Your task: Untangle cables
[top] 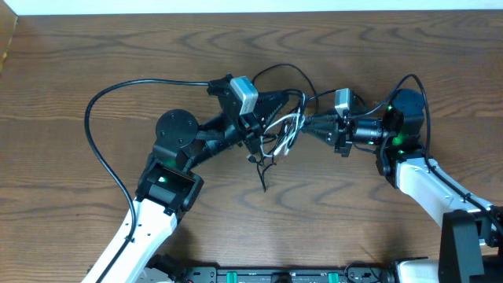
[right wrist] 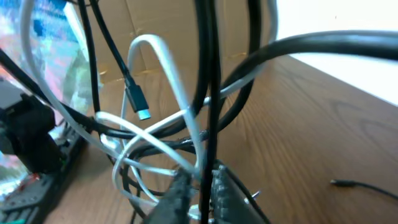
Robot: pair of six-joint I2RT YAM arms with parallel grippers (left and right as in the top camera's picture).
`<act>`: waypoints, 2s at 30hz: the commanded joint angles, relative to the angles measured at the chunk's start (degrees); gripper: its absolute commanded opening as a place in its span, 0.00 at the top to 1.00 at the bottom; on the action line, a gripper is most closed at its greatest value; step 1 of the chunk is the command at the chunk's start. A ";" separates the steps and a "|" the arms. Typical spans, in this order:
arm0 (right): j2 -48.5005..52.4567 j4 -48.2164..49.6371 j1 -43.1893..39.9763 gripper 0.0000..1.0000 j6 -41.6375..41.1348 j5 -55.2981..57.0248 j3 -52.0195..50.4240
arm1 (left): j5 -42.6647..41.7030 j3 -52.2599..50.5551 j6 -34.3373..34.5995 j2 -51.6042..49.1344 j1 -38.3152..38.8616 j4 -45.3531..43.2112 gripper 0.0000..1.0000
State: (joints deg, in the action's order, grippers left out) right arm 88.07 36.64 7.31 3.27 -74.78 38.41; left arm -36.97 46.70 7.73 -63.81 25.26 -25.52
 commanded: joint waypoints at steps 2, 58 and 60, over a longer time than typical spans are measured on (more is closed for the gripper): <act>-0.20 -0.09 0.28 0.99 0.68 -0.15 0.04 | 5.18 0.37 0.52 0.59 -0.24 -0.02 0.92; -0.20 -0.31 5.55 0.28 7.13 2.38 0.04 | 0.17 0.37 5.05 0.59 -0.17 -2.27 0.92; -0.20 -0.28 6.10 0.27 7.39 2.36 0.04 | 1.29 0.37 5.05 0.59 -0.17 -2.32 0.92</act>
State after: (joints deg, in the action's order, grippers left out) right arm 88.07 36.58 12.25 9.54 -72.20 38.41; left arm -35.90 46.70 12.25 -63.79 25.21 -27.00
